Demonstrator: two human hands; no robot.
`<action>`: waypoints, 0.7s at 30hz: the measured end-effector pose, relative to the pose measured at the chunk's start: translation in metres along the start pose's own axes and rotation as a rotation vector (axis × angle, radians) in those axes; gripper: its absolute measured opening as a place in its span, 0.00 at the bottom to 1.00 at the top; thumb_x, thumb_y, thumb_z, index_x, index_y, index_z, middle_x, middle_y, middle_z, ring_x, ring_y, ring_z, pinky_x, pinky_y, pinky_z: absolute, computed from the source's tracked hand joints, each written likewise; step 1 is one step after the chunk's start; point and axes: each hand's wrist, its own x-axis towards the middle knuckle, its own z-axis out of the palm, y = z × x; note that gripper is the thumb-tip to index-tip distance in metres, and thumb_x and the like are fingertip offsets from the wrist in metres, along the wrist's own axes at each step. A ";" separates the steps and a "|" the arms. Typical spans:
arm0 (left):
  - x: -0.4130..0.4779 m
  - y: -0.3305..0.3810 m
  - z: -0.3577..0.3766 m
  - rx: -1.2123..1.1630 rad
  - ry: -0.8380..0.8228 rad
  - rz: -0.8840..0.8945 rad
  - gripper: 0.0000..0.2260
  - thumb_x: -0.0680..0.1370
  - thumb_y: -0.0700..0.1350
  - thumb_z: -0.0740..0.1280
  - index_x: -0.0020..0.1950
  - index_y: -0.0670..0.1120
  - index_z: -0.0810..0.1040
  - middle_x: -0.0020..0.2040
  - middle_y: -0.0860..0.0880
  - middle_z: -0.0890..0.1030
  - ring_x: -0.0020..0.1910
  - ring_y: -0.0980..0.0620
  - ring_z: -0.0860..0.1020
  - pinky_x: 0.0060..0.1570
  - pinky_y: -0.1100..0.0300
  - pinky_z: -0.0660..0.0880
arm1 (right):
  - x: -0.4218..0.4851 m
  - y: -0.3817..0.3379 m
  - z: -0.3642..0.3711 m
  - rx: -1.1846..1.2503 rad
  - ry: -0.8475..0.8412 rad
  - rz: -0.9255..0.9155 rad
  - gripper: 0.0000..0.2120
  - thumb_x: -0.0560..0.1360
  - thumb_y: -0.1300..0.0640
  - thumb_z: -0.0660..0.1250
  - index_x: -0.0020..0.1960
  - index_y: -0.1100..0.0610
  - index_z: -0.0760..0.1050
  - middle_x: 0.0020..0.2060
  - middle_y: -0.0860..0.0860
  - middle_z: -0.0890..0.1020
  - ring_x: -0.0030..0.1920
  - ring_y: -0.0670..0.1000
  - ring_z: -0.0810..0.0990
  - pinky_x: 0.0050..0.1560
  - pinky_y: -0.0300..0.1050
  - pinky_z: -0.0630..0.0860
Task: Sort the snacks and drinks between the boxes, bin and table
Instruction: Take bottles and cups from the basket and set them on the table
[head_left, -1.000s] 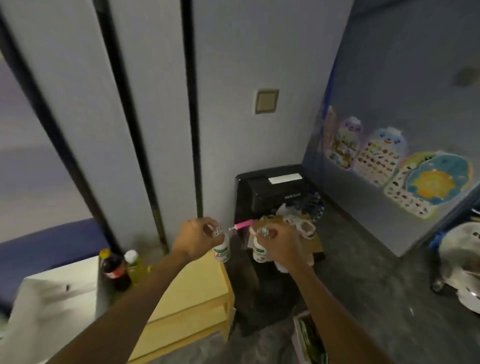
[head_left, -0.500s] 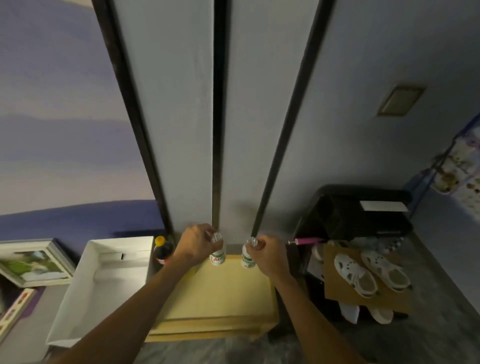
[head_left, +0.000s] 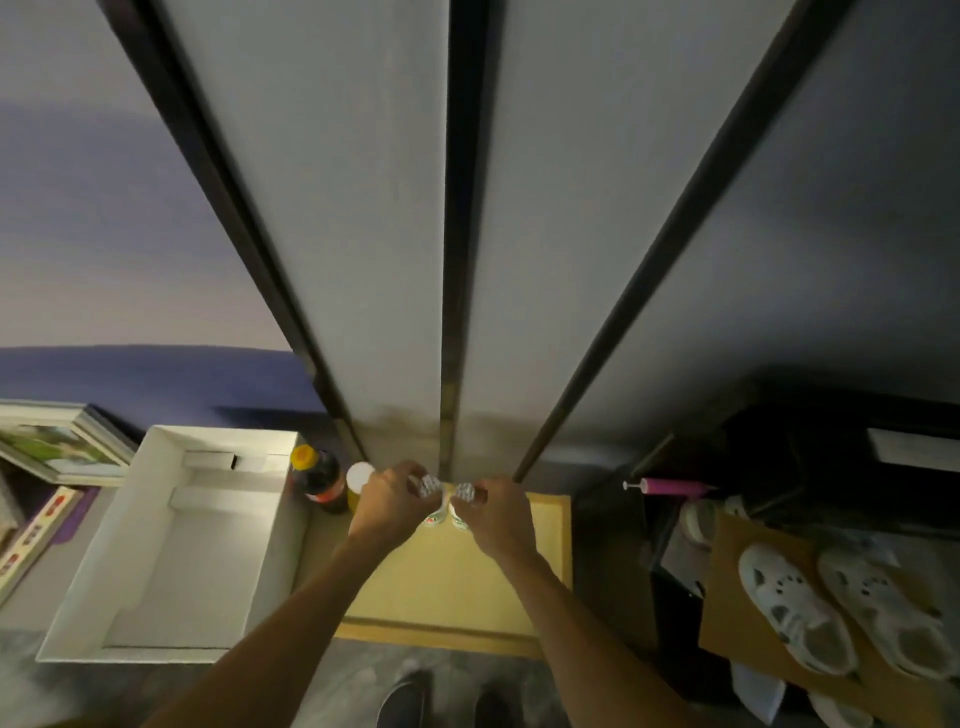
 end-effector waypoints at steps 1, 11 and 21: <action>0.002 -0.005 0.005 0.000 -0.007 -0.006 0.13 0.76 0.54 0.78 0.57 0.51 0.82 0.44 0.55 0.83 0.43 0.57 0.83 0.37 0.67 0.74 | 0.005 0.003 0.008 0.002 -0.001 0.011 0.16 0.75 0.42 0.76 0.45 0.56 0.83 0.39 0.49 0.82 0.38 0.49 0.80 0.34 0.41 0.67; 0.017 -0.034 0.036 -0.041 -0.030 -0.082 0.17 0.75 0.53 0.78 0.61 0.50 0.82 0.46 0.49 0.86 0.44 0.49 0.84 0.44 0.53 0.81 | 0.016 0.012 0.030 -0.002 -0.019 0.048 0.12 0.78 0.46 0.75 0.50 0.55 0.84 0.44 0.51 0.83 0.41 0.47 0.77 0.37 0.38 0.65; -0.005 -0.009 0.018 0.144 -0.010 -0.028 0.31 0.72 0.65 0.76 0.72 0.55 0.75 0.63 0.50 0.84 0.57 0.46 0.84 0.50 0.53 0.82 | -0.004 -0.011 -0.010 -0.069 -0.035 0.049 0.32 0.79 0.40 0.74 0.77 0.54 0.72 0.72 0.51 0.78 0.71 0.54 0.78 0.66 0.48 0.76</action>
